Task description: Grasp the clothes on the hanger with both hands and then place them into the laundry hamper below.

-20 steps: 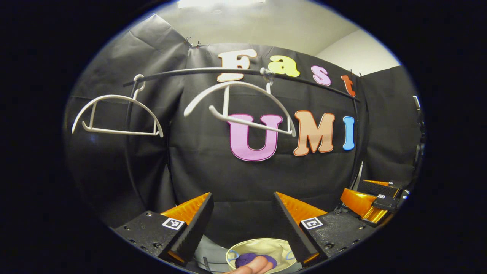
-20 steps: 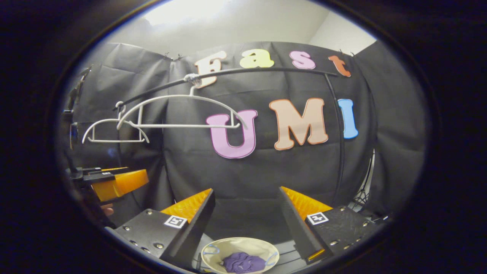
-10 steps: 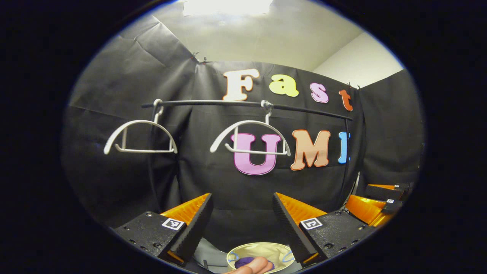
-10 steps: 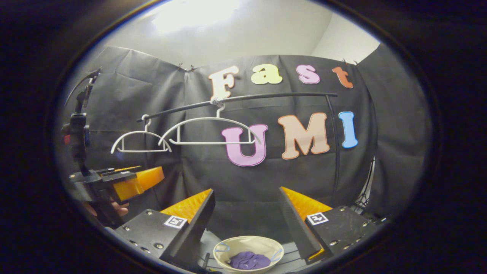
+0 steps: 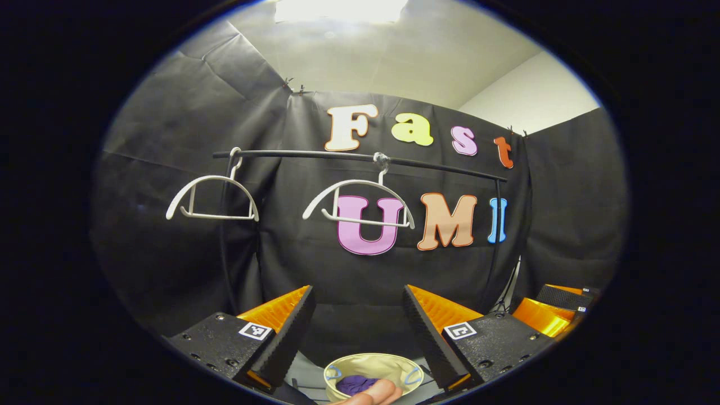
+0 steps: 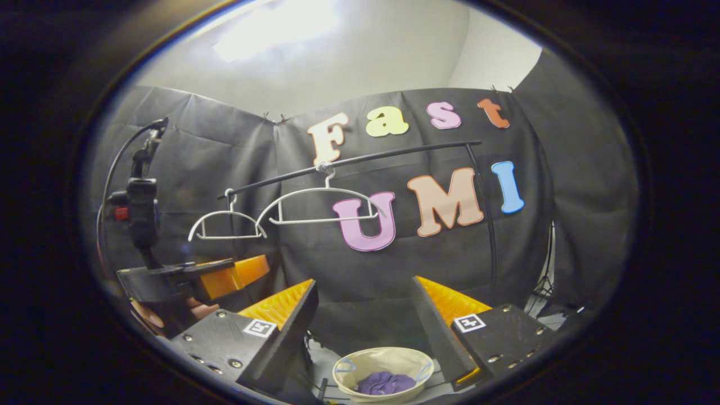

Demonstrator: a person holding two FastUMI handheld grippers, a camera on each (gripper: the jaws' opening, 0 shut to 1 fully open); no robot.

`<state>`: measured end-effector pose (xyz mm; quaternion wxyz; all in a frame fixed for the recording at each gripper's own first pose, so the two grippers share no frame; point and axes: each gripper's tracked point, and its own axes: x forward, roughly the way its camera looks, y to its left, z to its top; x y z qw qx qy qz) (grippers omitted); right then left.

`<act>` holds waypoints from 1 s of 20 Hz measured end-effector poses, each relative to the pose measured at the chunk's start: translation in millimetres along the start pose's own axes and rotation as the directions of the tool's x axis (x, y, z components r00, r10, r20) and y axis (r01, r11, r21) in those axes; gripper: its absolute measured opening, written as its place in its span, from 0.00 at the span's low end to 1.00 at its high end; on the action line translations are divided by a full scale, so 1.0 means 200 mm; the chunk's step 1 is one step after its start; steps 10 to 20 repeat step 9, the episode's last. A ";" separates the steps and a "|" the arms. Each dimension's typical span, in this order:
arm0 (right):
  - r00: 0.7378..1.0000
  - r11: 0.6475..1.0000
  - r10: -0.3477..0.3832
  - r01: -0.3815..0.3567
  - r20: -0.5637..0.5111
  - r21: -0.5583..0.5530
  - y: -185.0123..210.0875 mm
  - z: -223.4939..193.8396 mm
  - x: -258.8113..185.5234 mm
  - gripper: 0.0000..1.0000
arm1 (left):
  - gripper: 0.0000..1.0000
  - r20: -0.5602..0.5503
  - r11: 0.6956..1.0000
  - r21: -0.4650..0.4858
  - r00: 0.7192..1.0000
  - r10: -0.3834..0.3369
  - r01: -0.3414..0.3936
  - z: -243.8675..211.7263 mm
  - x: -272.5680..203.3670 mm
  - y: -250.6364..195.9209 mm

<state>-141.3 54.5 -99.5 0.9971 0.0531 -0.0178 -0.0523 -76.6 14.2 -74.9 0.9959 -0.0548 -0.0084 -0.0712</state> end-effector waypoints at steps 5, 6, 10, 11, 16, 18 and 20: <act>0.994 0.997 0.045 -0.038 0.098 -0.068 -0.03 0.05 -0.09 0.98 | 0.92 0.024 1.000 -0.010 0.999 -0.025 0.025 0.01 0.02 -0.11; 0.994 0.995 0.053 -0.044 0.098 -0.084 -0.04 0.04 -0.10 0.93 | 0.92 0.025 1.000 -0.021 1.000 -0.017 0.017 0.01 0.03 -0.11; 0.998 0.992 0.032 -0.025 0.056 -0.127 -0.13 -0.05 -0.08 0.92 | 0.92 0.017 0.999 -0.037 0.999 -0.033 0.034 -0.04 0.07 -0.19; 0.998 0.992 0.032 -0.025 0.056 -0.127 -0.13 -0.05 -0.08 0.92 | 0.92 0.017 0.999 -0.037 0.999 -0.033 0.034 -0.04 0.07 -0.19; 0.998 0.992 0.032 -0.025 0.056 -0.127 -0.13 -0.05 -0.08 0.92 | 0.92 0.017 0.999 -0.037 0.999 -0.033 0.034 -0.04 0.07 -0.19; 0.998 0.992 0.032 -0.025 0.056 -0.127 -0.13 -0.05 -0.08 0.92 | 0.92 0.017 0.999 -0.037 0.999 -0.033 0.034 -0.04 0.07 -0.19; 0.998 0.992 0.032 -0.025 0.056 -0.127 -0.13 -0.05 -0.08 0.92 | 0.92 0.017 0.999 -0.037 0.999 -0.033 0.034 -0.04 0.07 -0.19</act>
